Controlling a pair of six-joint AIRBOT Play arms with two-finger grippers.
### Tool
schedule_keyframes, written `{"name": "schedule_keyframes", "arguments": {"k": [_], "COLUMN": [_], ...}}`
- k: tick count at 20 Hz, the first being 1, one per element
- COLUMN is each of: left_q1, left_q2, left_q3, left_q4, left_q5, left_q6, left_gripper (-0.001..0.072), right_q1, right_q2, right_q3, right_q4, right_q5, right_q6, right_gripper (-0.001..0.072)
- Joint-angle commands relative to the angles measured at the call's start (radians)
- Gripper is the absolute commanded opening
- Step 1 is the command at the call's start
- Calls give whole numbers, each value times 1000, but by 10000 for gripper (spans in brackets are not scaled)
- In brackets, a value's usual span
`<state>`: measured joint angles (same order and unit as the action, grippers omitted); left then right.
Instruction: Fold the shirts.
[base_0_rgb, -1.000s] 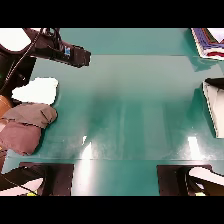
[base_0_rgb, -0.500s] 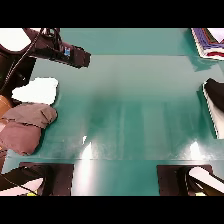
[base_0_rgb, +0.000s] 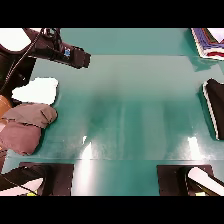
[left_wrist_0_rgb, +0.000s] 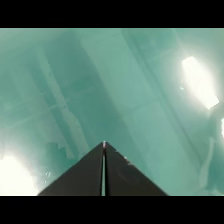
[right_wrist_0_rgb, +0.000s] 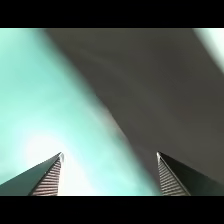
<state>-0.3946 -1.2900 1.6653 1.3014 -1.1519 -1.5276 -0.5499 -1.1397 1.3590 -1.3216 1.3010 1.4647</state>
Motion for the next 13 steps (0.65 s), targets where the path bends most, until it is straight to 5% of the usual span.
{"name": "schedule_keyframes", "arguments": {"k": [1,4,6,13], "left_q1": [0,0,0,0], "left_q2": [0,0,0,0], "left_q3": [0,0,0,0], "left_q4": [-1,-1,-1,-1], "left_q5": [1,1,1,13], "left_q6": [-2,-2,-2,-2], "left_gripper": [27,27,27,27], "right_q1": [213,439,552,684], "right_q2": [1,0,0,0], "right_q3": [44,43,43,43], "right_q4": [196,194,194,196], "right_q5": [-3,-20,-23,-25], "right_q6": [1,0,-28,-44], "right_gripper": [623,353,15,19]}}
